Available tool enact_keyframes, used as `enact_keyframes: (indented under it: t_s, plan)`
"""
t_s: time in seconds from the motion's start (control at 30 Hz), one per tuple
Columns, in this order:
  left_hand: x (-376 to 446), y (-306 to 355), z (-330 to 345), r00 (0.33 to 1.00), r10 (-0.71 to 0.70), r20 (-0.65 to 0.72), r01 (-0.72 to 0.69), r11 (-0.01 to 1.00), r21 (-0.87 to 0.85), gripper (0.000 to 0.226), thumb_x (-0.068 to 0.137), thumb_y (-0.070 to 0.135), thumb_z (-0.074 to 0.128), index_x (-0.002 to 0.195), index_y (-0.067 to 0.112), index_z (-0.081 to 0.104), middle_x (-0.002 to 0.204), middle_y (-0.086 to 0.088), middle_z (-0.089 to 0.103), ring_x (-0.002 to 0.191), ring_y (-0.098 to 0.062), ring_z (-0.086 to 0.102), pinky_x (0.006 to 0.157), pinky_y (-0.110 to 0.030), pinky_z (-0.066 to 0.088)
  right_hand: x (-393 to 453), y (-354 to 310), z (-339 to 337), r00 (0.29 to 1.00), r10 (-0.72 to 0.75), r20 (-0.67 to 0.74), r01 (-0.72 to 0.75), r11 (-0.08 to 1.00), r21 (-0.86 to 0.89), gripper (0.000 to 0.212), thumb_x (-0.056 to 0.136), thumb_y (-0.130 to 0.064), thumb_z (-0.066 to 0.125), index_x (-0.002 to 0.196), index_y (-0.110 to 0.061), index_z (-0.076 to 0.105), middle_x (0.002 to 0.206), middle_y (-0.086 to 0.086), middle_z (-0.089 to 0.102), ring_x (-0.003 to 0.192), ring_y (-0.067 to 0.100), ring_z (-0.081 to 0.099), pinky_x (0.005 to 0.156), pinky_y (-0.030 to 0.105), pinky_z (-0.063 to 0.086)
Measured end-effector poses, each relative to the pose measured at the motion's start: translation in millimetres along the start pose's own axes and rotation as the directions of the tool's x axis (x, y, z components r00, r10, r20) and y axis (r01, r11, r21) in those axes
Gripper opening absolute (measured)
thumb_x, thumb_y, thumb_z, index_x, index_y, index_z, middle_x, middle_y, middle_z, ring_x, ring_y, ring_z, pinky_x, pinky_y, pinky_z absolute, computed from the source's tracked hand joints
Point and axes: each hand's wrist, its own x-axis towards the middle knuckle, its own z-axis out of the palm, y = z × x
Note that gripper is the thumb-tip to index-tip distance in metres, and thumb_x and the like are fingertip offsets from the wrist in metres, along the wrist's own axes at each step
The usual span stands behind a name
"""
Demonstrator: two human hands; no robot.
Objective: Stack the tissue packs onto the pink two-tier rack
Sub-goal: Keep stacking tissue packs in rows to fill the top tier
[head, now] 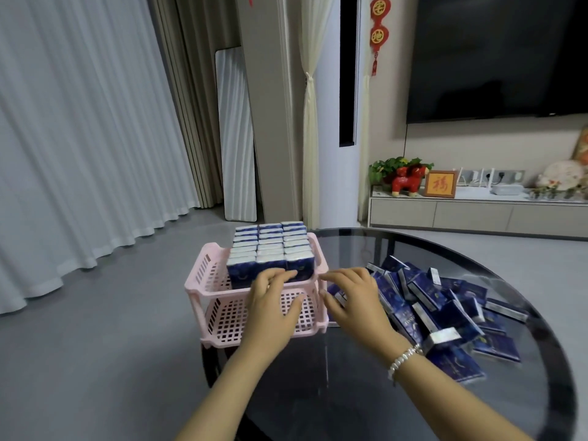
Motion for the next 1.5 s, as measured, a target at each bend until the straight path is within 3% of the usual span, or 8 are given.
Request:
enact_keyframes:
  t_s: [0.27, 0.43, 0.8, 0.9, 1.0, 1.2, 1.4, 1.5]
  plan:
    - [-8.6, 35.7, 75.8, 0.989, -0.014, 0.147, 0.030, 0.994, -0.104, 0.034, 0.089, 0.022, 0.063, 0.123, 0.022, 0.058, 0.120, 0.011, 0.041, 0.115, 0.000, 0.037, 0.099, -0.010, 0.022, -35.3, 66.2, -30.5, 0.984, 0.180, 0.017, -0.179, 0.983, -0.044, 0.028, 0.088, -0.030, 0.061, 0.115, -0.023, 0.064, 0.110, -0.008, 0.062, 0.110, 0.017, 0.046, 0.092, 0.026, 0.028]
    - [6.1, 46.4, 123.9, 0.972, -0.105, 0.210, 0.141, 0.976, -0.163, 0.034, 0.091, 0.022, 0.061, 0.124, 0.018, 0.056, 0.120, 0.009, 0.046, 0.118, -0.008, 0.046, 0.096, -0.013, 0.030, -33.0, 110.8, -42.3, 0.952, 0.292, 0.087, -0.285, 0.955, -0.083, 0.033, 0.092, -0.033, 0.054, 0.123, -0.023, 0.058, 0.120, -0.007, 0.059, 0.115, 0.015, 0.044, 0.100, 0.028, 0.033]
    - [54.1, 44.4, 182.0, 0.899, -0.310, 0.308, 0.324, 0.946, 0.008, 0.050, 0.096, 0.037, 0.049, 0.142, 0.017, 0.043, 0.147, -0.005, 0.040, 0.137, -0.024, 0.031, 0.113, -0.034, 0.024, 13.2, 154.8, -31.3, 0.806, 0.424, 0.413, -0.406, 0.904, -0.135, 0.049, 0.089, -0.029, 0.059, 0.134, -0.015, 0.048, 0.129, 0.007, 0.058, 0.118, 0.024, 0.054, 0.093, 0.033, 0.044]
    - [59.5, 42.2, 184.3, 0.896, -0.333, 0.295, 0.331, 0.942, 0.058, 0.047, 0.095, 0.042, 0.049, 0.133, 0.015, 0.054, 0.135, -0.011, 0.051, 0.127, -0.030, 0.039, 0.108, -0.036, 0.030, 18.0, 159.8, -23.2, 0.790, 0.428, 0.439, -0.405, 0.902, -0.150, 0.053, 0.085, -0.032, 0.065, 0.132, -0.013, 0.050, 0.126, 0.007, 0.057, 0.117, 0.025, 0.054, 0.087, 0.031, 0.043]
    - [61.3, 41.5, 185.1, 0.901, -0.335, 0.277, 0.349, 0.937, 0.000, 0.037, 0.091, 0.043, 0.055, 0.113, 0.014, 0.066, 0.121, -0.011, 0.056, 0.116, -0.028, 0.049, 0.100, -0.033, 0.038, 18.6, 161.7, -20.2, 0.773, 0.445, 0.453, -0.434, 0.891, -0.135, 0.064, 0.082, -0.030, 0.070, 0.139, -0.017, 0.044, 0.135, 0.005, 0.052, 0.123, 0.022, 0.050, 0.095, 0.029, 0.041]
    - [62.5, 47.9, 186.7, 0.871, -0.398, 0.287, 0.404, 0.914, 0.040, 0.043, 0.082, 0.048, 0.066, 0.112, 0.018, 0.054, 0.114, -0.003, 0.046, 0.101, -0.021, 0.056, 0.081, -0.024, 0.040, 11.2, 160.6, -22.4, 0.778, 0.434, 0.455, -0.478, 0.878, -0.021, 0.062, 0.078, -0.022, 0.074, 0.134, -0.029, 0.047, 0.121, 0.005, 0.059, 0.110, 0.020, 0.056, 0.087, 0.026, 0.042]
    - [59.8, 42.4, 182.7, 0.821, -0.452, 0.349, 0.502, 0.862, -0.067, 0.050, 0.081, 0.034, 0.071, 0.122, 0.017, 0.048, 0.113, 0.002, 0.053, 0.105, -0.021, 0.056, 0.084, -0.028, 0.043, 1.7, 153.9, -28.5, 0.791, 0.387, 0.474, -0.465, 0.884, 0.056, 0.061, 0.079, -0.021, 0.074, 0.132, -0.036, 0.049, 0.127, -0.001, 0.057, 0.111, 0.014, 0.055, 0.087, 0.021, 0.040]
    - [48.7, 34.5, 175.6, 0.819, -0.477, 0.319, 0.558, 0.790, -0.253, 0.045, 0.080, 0.030, 0.070, 0.120, 0.020, 0.053, 0.115, 0.002, 0.062, 0.101, -0.019, 0.061, 0.089, -0.037, 0.051, -1.9, 143.8, -30.6, 0.836, 0.367, 0.408, -0.435, 0.897, 0.084, 0.056, 0.082, -0.027, 0.070, 0.134, -0.033, 0.049, 0.133, -0.004, 0.055, 0.113, 0.014, 0.055, 0.085, 0.017, 0.036]
